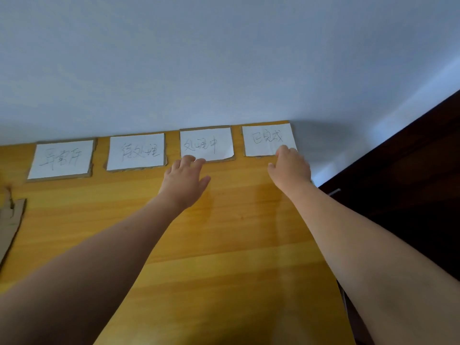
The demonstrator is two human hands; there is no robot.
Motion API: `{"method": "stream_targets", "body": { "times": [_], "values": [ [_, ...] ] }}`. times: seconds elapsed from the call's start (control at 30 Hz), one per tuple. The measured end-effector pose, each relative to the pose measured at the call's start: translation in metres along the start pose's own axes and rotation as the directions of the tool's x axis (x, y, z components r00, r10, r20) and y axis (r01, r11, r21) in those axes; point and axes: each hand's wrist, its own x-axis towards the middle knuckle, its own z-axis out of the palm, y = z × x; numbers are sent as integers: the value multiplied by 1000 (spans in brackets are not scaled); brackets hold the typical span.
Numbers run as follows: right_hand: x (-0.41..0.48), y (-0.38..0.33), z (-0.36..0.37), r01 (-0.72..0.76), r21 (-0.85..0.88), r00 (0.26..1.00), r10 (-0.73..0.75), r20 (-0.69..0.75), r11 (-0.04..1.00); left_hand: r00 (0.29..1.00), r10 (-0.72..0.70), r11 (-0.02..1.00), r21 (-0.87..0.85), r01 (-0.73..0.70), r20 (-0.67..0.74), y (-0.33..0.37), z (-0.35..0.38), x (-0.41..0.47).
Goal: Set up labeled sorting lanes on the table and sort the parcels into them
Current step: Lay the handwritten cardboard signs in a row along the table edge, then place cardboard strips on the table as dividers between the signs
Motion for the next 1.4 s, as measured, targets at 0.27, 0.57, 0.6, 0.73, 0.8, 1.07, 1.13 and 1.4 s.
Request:
{"method": "stream_targets", "body": {
  "times": [0.27,0.57,0.6,0.73,0.8,1.07,1.13,1.4],
  "values": [
    [-63,-93,-5,78,138,993,-89,74,987,990,-131,990,-51,128,-47,-92,-26,-86],
    [-165,-223,62,115,236,960,-169,225,965,967,-240,951,-178,252,88,-246,-19,-171],
    [-177,-243,75,111,244,955,-171,242,963,961,-259,945,-180,274,103,-269,-16,-184],
    [-203,-309,111,101,259,943,-175,283,961,933,-342,910,-207,358,111,-339,-10,-217],
    [-215,-342,124,105,278,934,-190,301,955,920,-376,899,-196,392,114,-368,-7,-231],
    [-259,-423,168,123,382,889,-273,368,916,832,-464,794,-273,543,303,-417,18,-269],
    [-268,-429,175,100,411,880,-274,389,906,797,-507,759,-268,594,329,-423,25,-271],
    [-278,-428,193,2,419,864,-212,456,908,760,-603,706,-281,650,243,-432,31,-260]
  ]
}}
